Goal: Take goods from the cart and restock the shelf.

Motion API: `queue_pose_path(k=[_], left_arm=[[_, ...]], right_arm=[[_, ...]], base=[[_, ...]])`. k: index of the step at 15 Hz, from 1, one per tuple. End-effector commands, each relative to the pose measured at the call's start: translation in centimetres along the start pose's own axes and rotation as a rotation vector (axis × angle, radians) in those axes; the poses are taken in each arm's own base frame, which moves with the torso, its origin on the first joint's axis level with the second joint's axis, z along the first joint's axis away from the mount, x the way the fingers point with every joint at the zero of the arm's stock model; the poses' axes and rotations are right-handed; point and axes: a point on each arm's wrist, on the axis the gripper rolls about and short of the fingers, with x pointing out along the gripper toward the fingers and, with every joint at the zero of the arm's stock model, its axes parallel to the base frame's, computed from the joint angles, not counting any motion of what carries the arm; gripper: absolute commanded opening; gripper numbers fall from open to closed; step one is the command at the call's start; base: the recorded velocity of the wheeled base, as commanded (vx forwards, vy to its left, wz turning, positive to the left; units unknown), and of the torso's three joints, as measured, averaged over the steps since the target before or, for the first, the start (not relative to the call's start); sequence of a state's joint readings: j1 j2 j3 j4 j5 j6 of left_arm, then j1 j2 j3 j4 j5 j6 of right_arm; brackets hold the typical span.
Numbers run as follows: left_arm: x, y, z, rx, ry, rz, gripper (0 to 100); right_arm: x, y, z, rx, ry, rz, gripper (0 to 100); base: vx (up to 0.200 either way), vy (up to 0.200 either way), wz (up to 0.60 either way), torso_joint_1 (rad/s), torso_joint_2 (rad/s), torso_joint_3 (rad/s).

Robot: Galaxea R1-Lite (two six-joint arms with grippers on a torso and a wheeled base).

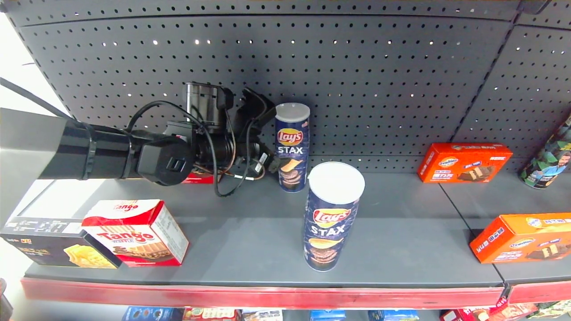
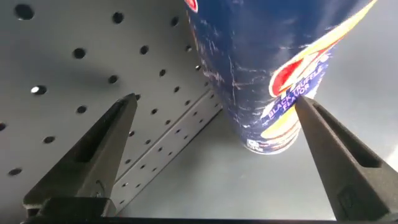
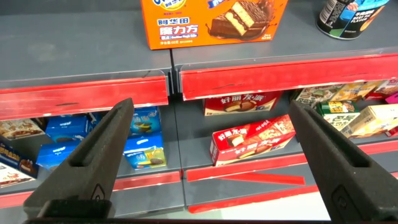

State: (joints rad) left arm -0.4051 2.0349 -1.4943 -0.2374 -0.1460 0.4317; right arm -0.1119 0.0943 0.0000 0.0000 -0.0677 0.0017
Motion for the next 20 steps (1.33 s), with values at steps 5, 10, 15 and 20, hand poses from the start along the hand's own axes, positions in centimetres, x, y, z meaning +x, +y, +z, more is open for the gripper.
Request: queue_pose_path(k=[5,10,15,20], left_arm=[[-1.7,0.5,1.3,0.012,-0.013,0.065,100],[-2.8,1.3,1.3,0.026,0.039,0.18,100],[-1.8,0.2,-1.2,0.033,0.094,0.254,100],[0.0,-0.3,-1.7,0.009,0.024,0.288,100]], right_arm=[[0.0,0.0,0.0,0.0,0.001,0.0,100],[0.0,0.0,0.0,0.0,0.001,0.0,100],[0.0,0.0,0.0,0.0,0.001,0.0,100],[0.0,0.0,0.0,0.0,0.001,0.0,100]], base=[[0.0,0.0,0.0,0.0,0.0,0.0],[0.0,0.0,0.0,0.0,0.0,0.0],[0.0,0.0,0.0,0.0,0.0,0.0],[0.0,0.0,0.0,0.0,0.0,0.0]])
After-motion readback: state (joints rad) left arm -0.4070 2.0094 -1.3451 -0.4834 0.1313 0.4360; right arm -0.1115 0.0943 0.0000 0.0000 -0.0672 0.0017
